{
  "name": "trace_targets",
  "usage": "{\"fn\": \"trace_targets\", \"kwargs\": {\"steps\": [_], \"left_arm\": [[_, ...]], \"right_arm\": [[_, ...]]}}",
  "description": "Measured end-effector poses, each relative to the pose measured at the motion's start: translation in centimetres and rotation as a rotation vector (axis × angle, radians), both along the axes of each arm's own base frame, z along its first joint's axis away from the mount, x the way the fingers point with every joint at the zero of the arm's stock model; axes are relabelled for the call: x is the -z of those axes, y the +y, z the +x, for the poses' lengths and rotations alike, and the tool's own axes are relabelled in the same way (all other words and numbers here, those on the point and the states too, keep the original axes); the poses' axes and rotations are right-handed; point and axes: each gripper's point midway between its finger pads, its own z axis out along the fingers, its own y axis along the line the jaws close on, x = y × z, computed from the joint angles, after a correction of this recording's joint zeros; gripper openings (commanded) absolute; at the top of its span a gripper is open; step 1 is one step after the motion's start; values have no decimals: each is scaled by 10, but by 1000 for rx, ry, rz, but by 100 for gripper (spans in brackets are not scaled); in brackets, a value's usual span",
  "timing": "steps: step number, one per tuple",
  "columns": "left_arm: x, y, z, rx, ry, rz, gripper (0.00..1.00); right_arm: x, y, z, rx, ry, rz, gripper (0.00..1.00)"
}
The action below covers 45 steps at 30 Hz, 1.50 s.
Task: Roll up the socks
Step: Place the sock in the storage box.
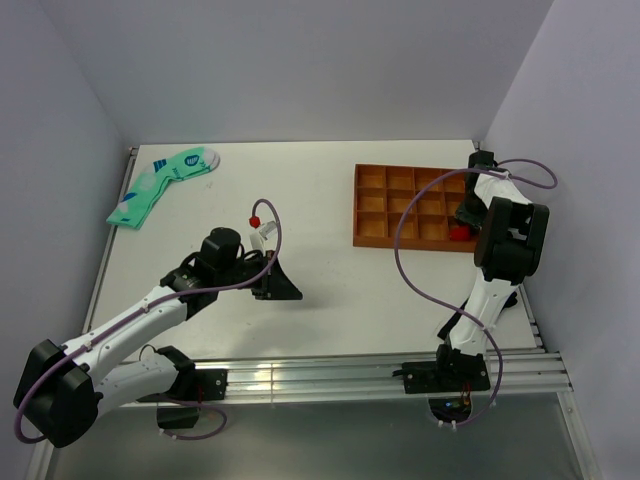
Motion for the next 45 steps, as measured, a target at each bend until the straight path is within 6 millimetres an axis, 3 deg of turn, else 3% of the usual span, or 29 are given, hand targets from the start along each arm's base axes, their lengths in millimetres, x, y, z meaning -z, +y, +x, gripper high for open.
{"fn": "trace_targets", "kwargs": {"steps": [8,17,34,45], "left_arm": [[0,0,0,0,1,1,5],[0,0,0,0,2,1,5],[0,0,0,0,2,1,6],[0,0,0,0,1,0,6]], "right_arm": [[0,0,0,0,0,0,23],[-1,1,0,7,0,6,38],[-4,4,1,23,-15,22,55],[-10,5,1,33,-35,31,60]]}}
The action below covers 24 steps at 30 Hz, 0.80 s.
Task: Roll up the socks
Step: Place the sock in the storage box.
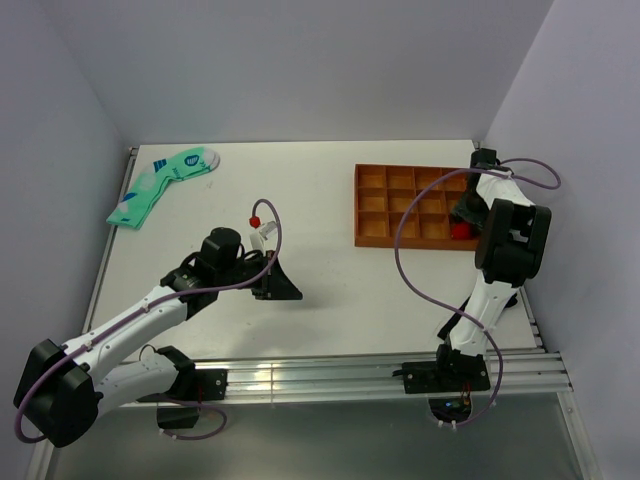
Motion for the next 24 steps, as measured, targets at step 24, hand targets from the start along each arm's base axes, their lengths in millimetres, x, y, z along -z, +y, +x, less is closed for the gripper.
{"fn": "trace_targets", "kwargs": {"steps": [24], "left_arm": [[0,0,0,0,0,0,6]], "right_arm": [[-7,5,-2,-2,-27,30,78]]}}
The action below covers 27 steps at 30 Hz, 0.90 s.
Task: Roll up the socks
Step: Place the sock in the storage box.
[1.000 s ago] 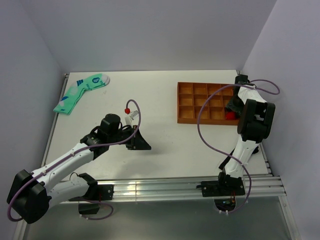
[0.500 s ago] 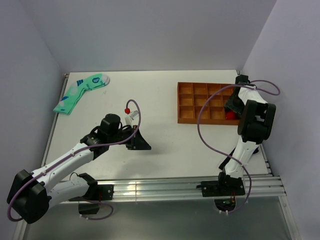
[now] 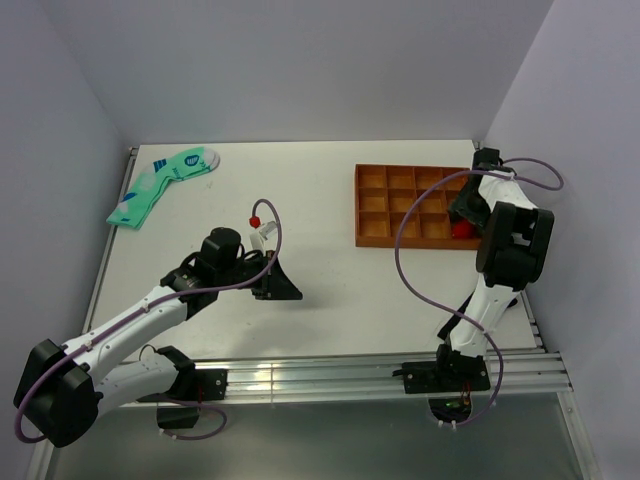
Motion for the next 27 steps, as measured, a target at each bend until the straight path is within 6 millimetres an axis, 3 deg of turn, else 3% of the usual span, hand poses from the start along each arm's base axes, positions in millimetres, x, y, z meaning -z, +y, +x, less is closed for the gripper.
{"fn": "trace_targets", "kwargs": {"steps": [25,26,27], "left_arm": [[0,0,0,0,0,0,7],[0,0,0,0,0,0,7],[0,0,0,0,0,0,7]], "right_arm": [[-33,-2,-3,26,-74,-21,81],[-32,-2,-5,26,-71,-19,100],[-32,-1,-6,32,-69,-16,100]]}}
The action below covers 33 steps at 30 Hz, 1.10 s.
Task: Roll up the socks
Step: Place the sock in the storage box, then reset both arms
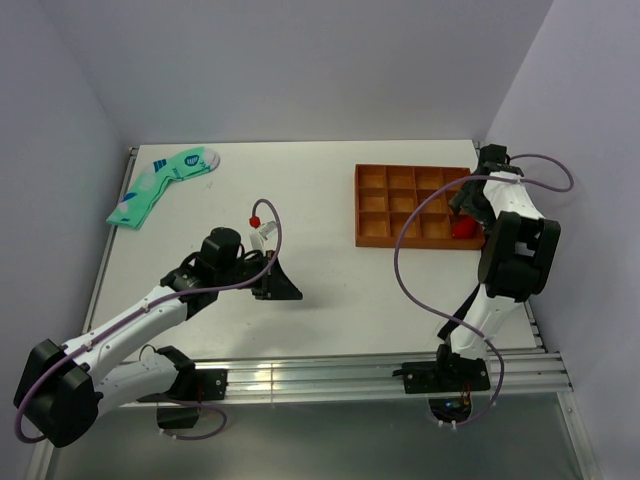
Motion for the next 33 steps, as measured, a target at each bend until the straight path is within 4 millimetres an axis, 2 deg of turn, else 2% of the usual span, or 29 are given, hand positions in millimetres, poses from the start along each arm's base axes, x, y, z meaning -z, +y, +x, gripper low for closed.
{"fn": "trace_targets", "kwargs": {"steps": [7,16,24,27,29,33], "left_arm": [[0,0,0,0,0,0,7],[0,0,0,0,0,0,7],[2,1,3,-18,-3,12,9],[5,3,7,-44,1,37,11],[5,5,12,-75,-6,59,12],[2,12,26,-154,-31,112,14]], "right_arm": [[0,2,-5,-3,7,4,100],[-10,4,-7,-6,-22,5,100],[-36,16,-10,-31,-102,25,100],[-54,27,-8,-57,-158,30,100],[-67,42,-4,-96,-206,28,100],[-91,93,-7,-231,-313,41,100]]}}
